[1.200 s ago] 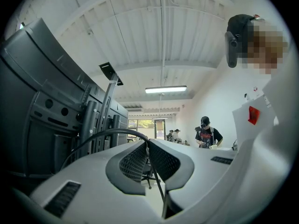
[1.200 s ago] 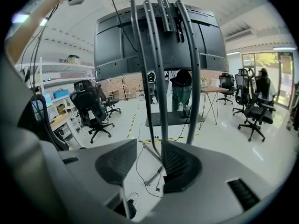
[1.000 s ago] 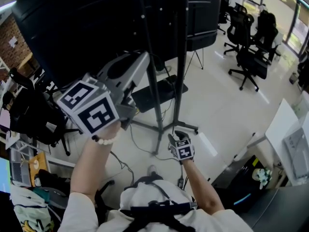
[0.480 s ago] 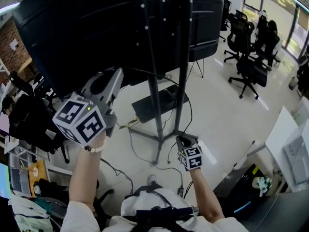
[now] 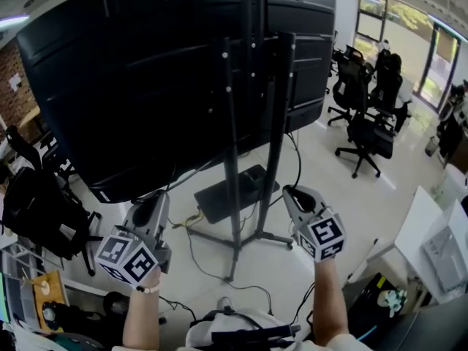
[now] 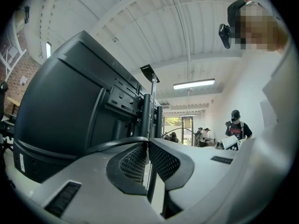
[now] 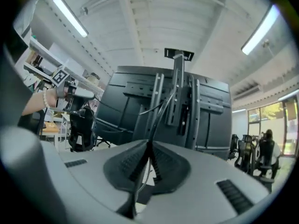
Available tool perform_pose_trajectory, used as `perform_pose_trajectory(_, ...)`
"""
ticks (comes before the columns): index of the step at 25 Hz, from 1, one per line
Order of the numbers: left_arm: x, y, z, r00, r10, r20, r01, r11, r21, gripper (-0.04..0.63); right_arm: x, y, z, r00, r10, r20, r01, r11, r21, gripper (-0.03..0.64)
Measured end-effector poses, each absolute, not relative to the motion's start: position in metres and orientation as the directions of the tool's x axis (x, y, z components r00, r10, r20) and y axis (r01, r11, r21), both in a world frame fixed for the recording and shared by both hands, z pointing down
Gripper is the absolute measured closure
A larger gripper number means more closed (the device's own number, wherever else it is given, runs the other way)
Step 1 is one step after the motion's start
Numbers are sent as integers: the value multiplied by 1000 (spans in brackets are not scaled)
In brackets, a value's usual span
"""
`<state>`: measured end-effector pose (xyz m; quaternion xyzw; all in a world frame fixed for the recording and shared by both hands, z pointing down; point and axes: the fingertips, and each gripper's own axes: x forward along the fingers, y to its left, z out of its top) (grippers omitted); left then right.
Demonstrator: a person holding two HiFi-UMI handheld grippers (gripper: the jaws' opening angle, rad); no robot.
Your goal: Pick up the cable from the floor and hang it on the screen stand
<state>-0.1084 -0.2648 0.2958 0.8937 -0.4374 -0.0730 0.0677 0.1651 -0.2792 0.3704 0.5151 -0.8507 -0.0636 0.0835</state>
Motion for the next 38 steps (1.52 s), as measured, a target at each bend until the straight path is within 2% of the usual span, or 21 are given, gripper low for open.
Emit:
perform_pose_trajectory(5, -131, -264, 289, 602, -789, -124, -758, -613, 223, 581, 137, -320, 296, -487, -874, -17, -832, 457, 313, 595)
perform_pose_trajectory(13, -132, -259, 241, 657, -738, -155, -743, -668, 31, 581, 92, -367, 198, -518, -848, -109, -798, 433, 420, 595)
perform_pose_trajectory(17, -146, -254, 221, 641, -741, -203, -755, -655, 7, 581, 81, -381, 156, -537, -830, -149, -786, 429, 446, 595)
perform_pose_trajectory(26, -161, -275, 194, 576, -765, -289, -798, -602, 1, 580, 81, -437, 103, -621, -737, -269, -783, 568, 251, 595)
perform_pose_trajectory(33, -150, -304, 184, 545, -780, -309, -819, -574, 6, 580, 99, -486, 98, -610, -749, -257, -790, 602, 121, 595)
perform_pose_trajectory(38, -138, -317, 178, 542, -777, -321, -820, -572, -1, 580, 115, -513, 114, -632, -757, -166, -766, 642, -9, 594)
